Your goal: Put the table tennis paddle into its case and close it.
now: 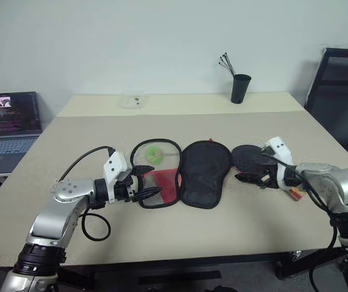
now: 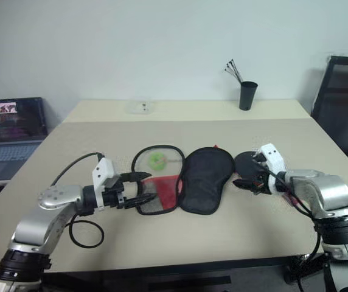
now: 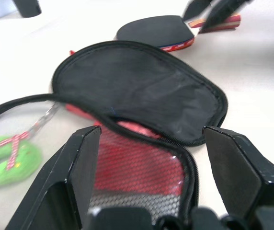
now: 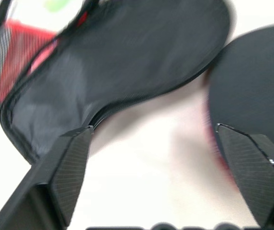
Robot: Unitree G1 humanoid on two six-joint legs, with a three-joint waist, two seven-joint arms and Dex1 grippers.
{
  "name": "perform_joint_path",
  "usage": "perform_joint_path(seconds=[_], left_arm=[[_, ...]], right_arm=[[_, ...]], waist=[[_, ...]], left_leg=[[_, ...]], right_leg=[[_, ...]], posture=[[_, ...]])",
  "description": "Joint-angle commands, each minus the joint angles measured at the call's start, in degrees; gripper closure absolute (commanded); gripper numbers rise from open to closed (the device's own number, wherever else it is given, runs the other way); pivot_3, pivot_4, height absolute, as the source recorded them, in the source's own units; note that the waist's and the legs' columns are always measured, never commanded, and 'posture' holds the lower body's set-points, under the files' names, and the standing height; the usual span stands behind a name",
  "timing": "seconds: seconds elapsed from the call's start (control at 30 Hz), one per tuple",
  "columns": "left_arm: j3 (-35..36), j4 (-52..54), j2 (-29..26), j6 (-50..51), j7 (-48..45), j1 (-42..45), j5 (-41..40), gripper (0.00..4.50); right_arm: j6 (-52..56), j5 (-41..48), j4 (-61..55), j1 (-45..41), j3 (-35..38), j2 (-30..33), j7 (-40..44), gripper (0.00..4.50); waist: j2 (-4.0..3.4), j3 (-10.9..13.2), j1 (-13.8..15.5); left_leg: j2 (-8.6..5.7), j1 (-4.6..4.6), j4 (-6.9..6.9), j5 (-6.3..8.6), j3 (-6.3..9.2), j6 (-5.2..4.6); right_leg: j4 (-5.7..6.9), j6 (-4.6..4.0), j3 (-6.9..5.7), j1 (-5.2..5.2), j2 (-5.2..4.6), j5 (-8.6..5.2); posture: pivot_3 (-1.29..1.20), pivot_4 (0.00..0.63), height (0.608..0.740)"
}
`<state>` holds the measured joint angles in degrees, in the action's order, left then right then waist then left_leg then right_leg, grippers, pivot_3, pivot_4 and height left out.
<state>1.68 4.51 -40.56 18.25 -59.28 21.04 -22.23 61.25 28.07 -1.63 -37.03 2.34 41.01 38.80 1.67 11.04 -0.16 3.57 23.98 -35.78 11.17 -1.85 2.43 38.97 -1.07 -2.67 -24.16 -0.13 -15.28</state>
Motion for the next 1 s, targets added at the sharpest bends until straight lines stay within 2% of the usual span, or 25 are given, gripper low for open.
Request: perform_joint_path(seconds=[0.03, 0.2, 0.37, 0.63, 1.0], left_arm=[[-0.4, 0.3, 0.5, -1.4, -0.1, 1.4, 0.5, 0.80], [-1.6, -1.2, 1.4, -2.3, -1.2, 3.0, 1.1, 0.80], [-2.1, -2.2, 1.7, -3.0, -2.2, 4.3, 1.3, 0.80], [-2.0, -2.3, 1.7, -3.4, -2.4, 4.0, 1.4, 0.80], [-0.6, -1.5, 0.8, -3.7, -2.2, 1.5, 1.7, 0.80]], right_arm=[[-6.9, -2.8, 3.4, 0.7, 4.0, 3.4, 0.6, 0.02], [-13.4, -7.7, 10.4, 2.9, 2.5, 7.0, 1.8, 0.02], [-17.3, -10.3, 16.9, 3.3, 0.2, 8.8, 6.5, 0.02], [-21.7, -14.2, 24.1, 0.4, -4.1, 6.8, 10.6, 0.02], [-25.7, -19.1, 34.8, -3.7, -6.1, 2.2, 10.4, 0.02]], waist=[[0.00, 0.0, 0.0], [0.02, 0.0, 0.0], [0.02, 0.0, -0.2], [0.02, 0.0, -0.2], [0.03, 0.0, -0.2]], left_leg=[[-0.01, 0.00, 0.00, 0.00, 0.00, 0.00], [-0.05, 0.00, 0.00, 0.01, -0.07, 0.01], [-0.03, -0.07, 0.00, 0.01, -0.17, 0.00], [-0.01, -0.11, -0.01, 0.01, -0.21, 0.00], [0.00, -0.13, -0.15, 0.01, -0.26, 0.00]], right_leg=[[-0.01, 0.00, 0.00, 0.00, 0.04, 0.00], [-0.03, 0.00, 0.08, 0.00, 0.07, 0.00], [0.00, 0.01, 0.21, 0.00, 0.09, 0.02], [0.01, 0.00, 0.27, 0.00, 0.16, 0.03], [0.02, -0.02, 0.34, 0.04, 0.16, 0.13]], posture=[[0.00, 0.150, 0.740], [0.00, 0.150, 0.740], [0.00, 0.150, 0.740], [0.00, 0.150, 0.740], [0.00, 0.150, 0.740]])
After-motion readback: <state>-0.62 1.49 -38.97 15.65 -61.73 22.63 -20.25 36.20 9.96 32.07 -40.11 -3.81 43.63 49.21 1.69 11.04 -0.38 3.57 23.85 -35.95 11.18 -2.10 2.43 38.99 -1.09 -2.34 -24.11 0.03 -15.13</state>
